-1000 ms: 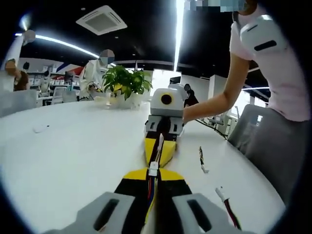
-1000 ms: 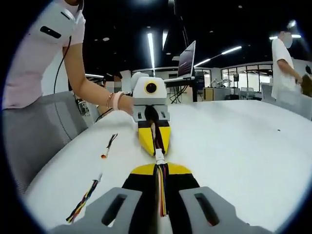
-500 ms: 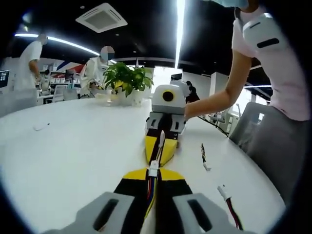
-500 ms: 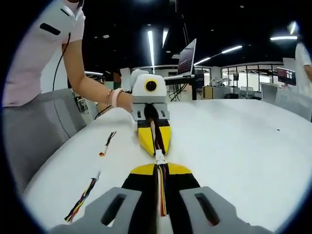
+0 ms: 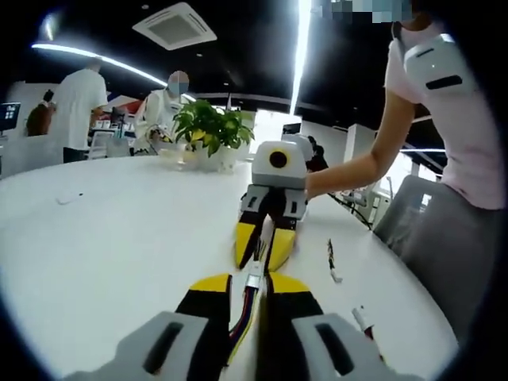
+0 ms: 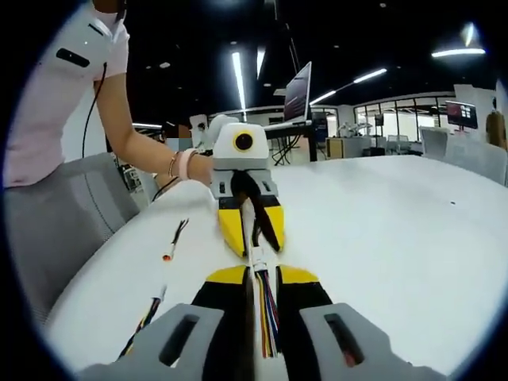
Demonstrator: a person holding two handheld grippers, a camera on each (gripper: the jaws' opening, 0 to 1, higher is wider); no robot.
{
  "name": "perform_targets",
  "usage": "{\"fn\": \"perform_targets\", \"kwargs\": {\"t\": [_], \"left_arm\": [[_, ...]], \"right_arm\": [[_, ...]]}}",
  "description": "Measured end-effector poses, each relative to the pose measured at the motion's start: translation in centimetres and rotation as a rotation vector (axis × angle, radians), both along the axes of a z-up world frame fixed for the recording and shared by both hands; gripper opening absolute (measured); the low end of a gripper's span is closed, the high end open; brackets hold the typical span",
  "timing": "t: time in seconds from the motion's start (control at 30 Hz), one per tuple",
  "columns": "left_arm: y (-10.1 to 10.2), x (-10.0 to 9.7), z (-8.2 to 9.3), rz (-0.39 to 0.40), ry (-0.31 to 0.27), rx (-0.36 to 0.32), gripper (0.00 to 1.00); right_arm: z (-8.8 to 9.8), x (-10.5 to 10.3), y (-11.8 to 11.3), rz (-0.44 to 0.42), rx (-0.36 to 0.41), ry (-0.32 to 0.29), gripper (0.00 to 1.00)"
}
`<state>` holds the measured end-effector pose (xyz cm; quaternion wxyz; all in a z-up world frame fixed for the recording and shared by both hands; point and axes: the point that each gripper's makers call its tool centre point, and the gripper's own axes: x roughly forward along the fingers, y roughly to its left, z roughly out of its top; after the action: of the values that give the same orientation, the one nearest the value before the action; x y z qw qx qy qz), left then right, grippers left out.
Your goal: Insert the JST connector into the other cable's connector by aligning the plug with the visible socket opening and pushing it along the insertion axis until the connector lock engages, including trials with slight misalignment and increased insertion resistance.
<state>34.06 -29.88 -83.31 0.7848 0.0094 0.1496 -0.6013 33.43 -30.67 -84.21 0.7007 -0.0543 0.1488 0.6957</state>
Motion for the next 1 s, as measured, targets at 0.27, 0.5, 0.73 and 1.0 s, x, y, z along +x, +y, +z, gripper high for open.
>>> {"fn": "perform_targets", "kwargs": {"t": [0.27,0.5,0.73,1.0], "left_arm": [[0.6,-0.1,0.9,0.011,-0.001,-0.011,0.17],[0.5,-0.9,2.2,0.003,-0.032,-0.006,0.17],[1.3,-1.8,3.3,-0.002,-0.054,0.008,0.20],[3.0,-3.9,4.5,0.008,-0.059,0.005,0.20]], "right_arm": [[1.9,0.0,-0.3,-0.018,0.030,-0.015,0.14],[3.4,-0.8,-0.3,-0.013,0.038,-0.022,0.11],[4.6,-2.4,-0.2,0.004,0.044,-0.018,0.13],[5.2,-4.2,-0.6,0.016,0.037,-0.012,0.14]]}}
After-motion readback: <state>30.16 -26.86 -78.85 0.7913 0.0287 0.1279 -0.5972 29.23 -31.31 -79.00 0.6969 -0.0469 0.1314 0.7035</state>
